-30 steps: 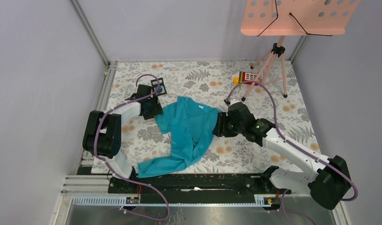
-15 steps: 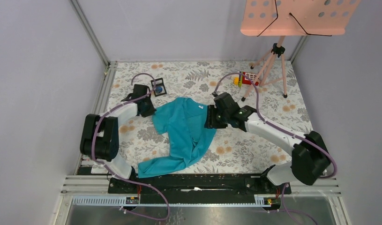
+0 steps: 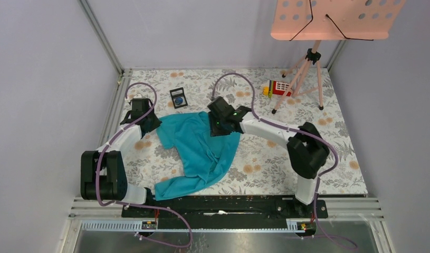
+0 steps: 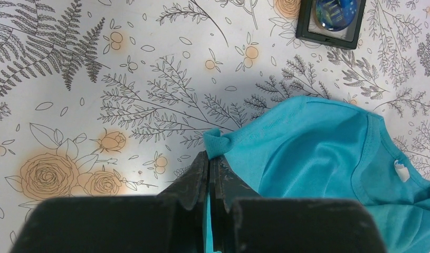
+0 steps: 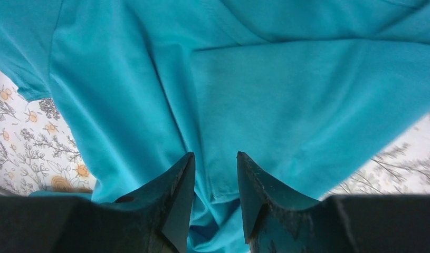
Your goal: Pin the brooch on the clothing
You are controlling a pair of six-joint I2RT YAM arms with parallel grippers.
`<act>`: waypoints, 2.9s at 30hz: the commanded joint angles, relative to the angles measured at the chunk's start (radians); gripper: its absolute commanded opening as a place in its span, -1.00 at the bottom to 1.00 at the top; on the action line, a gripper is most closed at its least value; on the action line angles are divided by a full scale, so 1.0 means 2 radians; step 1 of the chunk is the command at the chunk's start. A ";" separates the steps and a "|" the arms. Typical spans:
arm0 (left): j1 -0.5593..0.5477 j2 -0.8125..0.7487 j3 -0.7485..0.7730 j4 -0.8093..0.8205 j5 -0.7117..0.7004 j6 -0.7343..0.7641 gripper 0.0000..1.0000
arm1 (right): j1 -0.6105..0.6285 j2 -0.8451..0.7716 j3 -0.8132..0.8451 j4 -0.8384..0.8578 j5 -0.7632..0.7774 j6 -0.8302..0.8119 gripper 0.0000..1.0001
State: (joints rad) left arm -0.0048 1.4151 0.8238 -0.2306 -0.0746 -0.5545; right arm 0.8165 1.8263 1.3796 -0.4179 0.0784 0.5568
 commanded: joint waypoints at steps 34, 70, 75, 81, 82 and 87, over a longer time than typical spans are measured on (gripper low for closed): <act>0.002 -0.008 -0.002 0.039 0.031 -0.001 -1.00 | 0.045 0.269 0.302 -0.135 0.111 -0.032 -0.09; 0.016 -0.043 0.008 0.012 0.008 0.000 -1.00 | 0.020 0.069 0.198 -0.132 0.150 -0.070 -1.00; 0.017 -0.101 0.032 -0.023 -0.040 -0.004 -1.00 | -0.004 -0.075 0.081 -0.130 0.218 -0.102 -1.00; 0.018 -0.176 0.081 -0.088 -0.080 0.015 -1.00 | -0.032 -0.250 -0.028 -0.131 0.351 -0.165 -1.00; 0.017 -0.188 0.091 -0.101 -0.086 0.020 -1.00 | -0.036 -0.274 -0.032 -0.134 0.373 -0.176 -1.00; 0.018 -0.250 0.169 -0.169 -0.119 0.049 -1.00 | -0.041 -0.388 0.004 -0.148 0.421 -0.219 -1.00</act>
State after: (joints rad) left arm 0.0219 1.0119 1.0245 -0.4801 -0.2153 -0.5186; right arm 0.7422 1.2053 1.3231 -0.7033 0.7425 0.2245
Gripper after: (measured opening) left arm 0.014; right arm 0.022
